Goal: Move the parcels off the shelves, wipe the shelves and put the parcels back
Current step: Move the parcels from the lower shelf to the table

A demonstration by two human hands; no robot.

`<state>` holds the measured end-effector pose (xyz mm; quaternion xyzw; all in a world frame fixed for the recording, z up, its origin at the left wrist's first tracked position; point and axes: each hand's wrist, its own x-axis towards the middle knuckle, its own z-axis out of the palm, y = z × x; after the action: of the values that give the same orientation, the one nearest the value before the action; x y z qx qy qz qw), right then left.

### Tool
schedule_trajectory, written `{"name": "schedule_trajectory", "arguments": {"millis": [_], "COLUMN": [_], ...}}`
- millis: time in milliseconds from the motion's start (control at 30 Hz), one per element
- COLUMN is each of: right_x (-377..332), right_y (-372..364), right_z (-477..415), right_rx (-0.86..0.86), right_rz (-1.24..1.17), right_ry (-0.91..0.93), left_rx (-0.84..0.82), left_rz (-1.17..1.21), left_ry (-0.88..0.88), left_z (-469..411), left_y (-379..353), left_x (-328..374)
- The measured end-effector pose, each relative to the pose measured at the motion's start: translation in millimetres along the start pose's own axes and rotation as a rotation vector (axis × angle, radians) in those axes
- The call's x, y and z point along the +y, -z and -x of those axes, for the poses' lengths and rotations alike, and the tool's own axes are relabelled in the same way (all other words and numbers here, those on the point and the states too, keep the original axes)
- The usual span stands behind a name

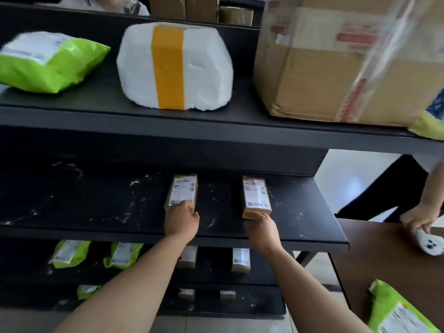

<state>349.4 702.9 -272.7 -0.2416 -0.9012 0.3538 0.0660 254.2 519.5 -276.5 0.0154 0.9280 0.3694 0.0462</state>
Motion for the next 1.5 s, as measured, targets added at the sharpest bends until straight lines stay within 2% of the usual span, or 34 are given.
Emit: {"name": "schedule_trajectory", "arguments": {"millis": [167,433,600,800,1067,1333,1500], "right_x": [-17.5,-25.7,-16.7,-0.5,5.0,8.5,9.7], "right_y": [-24.3,-40.9,-37.6,-24.1,-29.9,-30.0,-22.1], "right_z": [-22.5,-43.8,-56.2,-84.4,-106.0,-101.5,-79.6], "right_rx": [-0.003,0.017,0.043,0.078,-0.007,-0.017,0.049], "right_rz": [-0.009,0.053,0.109,0.21,0.317,0.322,0.288], "right_ry": [-0.046,-0.073,-0.081,-0.188,-0.257,-0.313,-0.354], "left_rx": [-0.001,-0.158,-0.187,-0.125,-0.067,0.003,-0.021], "left_rz": [-0.215,-0.33,-0.255,-0.282,-0.329,-0.303,-0.253], "left_ry": [-0.017,0.002,0.015,0.053,0.092,0.1,0.027], "left_z": [-40.0,-80.7,-88.9,-89.5,-91.5,-81.7,-65.2], "left_y": [13.4,4.2,-6.9,-20.2,-26.1,-27.4,-27.7], "left_x": [-16.8,-23.0,-25.0,-17.8,-13.8,-23.5,-17.7]}}
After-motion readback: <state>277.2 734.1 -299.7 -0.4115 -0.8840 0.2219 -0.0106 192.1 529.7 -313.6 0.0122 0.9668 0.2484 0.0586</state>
